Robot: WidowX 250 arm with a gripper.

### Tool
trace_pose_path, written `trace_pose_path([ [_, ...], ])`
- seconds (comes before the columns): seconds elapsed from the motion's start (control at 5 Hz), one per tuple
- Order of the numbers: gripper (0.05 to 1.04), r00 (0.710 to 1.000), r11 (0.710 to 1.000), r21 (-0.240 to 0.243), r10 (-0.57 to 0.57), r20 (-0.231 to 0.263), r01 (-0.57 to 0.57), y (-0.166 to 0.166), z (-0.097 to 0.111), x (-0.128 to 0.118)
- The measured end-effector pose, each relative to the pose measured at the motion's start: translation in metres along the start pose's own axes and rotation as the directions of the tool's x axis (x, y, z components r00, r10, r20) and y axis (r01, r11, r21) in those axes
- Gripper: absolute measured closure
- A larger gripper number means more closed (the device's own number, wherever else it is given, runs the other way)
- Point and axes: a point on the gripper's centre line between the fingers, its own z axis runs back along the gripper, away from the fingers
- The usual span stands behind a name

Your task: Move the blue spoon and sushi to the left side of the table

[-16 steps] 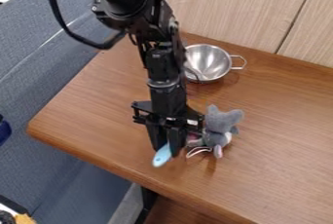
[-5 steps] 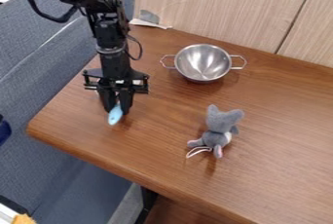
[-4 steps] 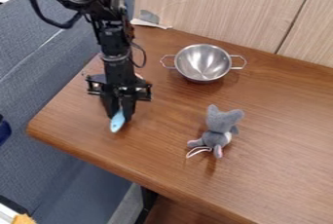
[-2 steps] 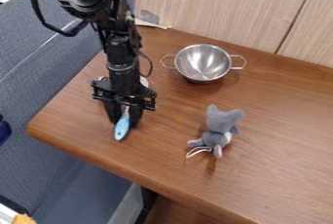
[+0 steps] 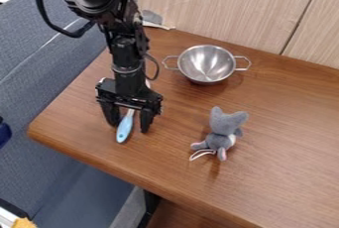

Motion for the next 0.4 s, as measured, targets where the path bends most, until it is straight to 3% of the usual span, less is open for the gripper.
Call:
trace_pose_path([
  [0.2,0.083,0.999,0.998,0.058,-0.013,0.048,0.01,0.003,0.021,0.0],
  [0.4,0.083,0.99,0.997,0.077,-0.008,0.143,-0.003,0.005,0.062,-0.001],
])
